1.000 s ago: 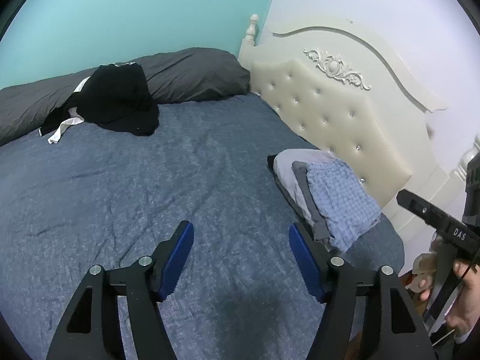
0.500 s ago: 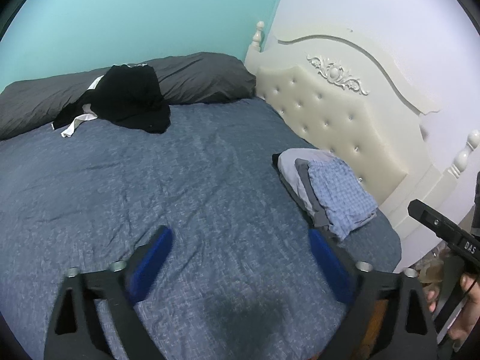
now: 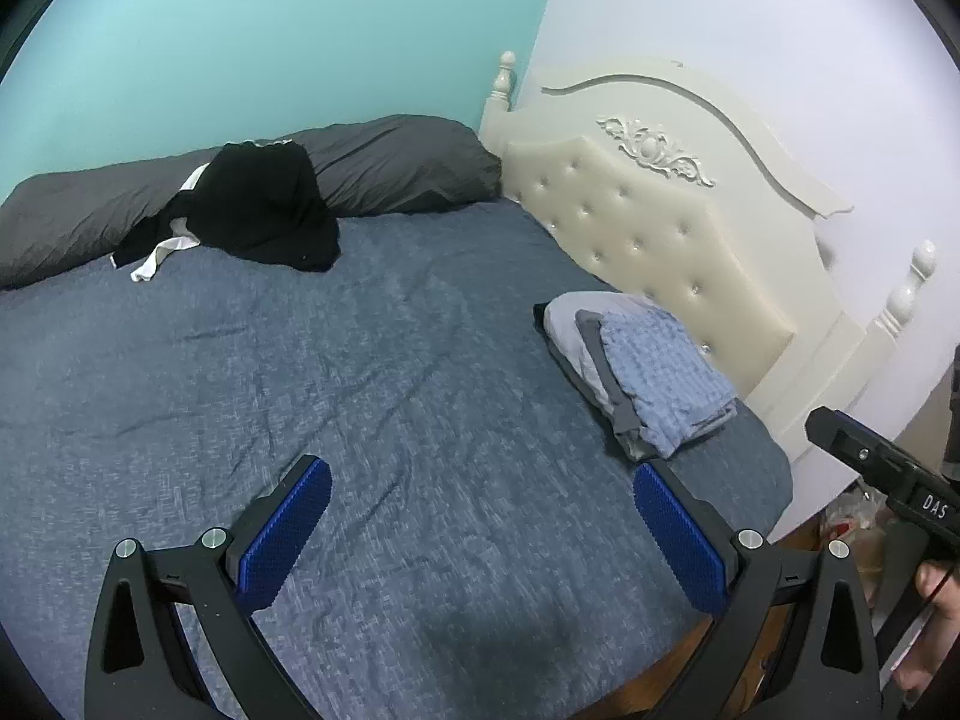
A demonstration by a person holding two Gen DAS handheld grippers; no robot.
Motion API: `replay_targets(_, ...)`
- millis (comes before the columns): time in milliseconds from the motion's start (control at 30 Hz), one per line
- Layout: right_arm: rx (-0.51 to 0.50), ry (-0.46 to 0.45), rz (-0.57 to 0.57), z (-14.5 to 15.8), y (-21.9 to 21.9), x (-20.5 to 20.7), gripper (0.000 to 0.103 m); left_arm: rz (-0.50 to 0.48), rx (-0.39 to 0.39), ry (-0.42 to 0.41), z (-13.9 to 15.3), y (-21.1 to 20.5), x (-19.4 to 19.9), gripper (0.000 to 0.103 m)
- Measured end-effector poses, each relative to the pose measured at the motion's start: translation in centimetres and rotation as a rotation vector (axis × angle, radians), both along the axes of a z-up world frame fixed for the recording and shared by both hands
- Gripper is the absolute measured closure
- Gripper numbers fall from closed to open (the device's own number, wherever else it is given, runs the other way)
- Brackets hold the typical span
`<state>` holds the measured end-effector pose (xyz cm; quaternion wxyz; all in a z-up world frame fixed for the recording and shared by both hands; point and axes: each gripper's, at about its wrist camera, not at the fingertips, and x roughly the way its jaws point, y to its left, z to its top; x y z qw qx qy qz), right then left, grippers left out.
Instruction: Fold clothes
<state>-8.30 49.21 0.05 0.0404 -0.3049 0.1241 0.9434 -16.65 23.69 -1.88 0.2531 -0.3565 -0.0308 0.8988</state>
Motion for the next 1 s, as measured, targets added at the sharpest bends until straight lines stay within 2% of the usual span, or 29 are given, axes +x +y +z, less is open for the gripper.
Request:
replay_targets(600, 0.009, 0.000, -0.024, 0.2, -2.0, 4.7, 0.000, -0.033, -0.024, 0.018, 0.8, -1.0, 4.0, 0.000)
replay_targets(1000, 0.015, 0.009, -0.032, 0.2, -2.9, 7.4, 0.000, -0.016, -0.043, 0.057, 1.5, -2.3, 6.2, 0.000)
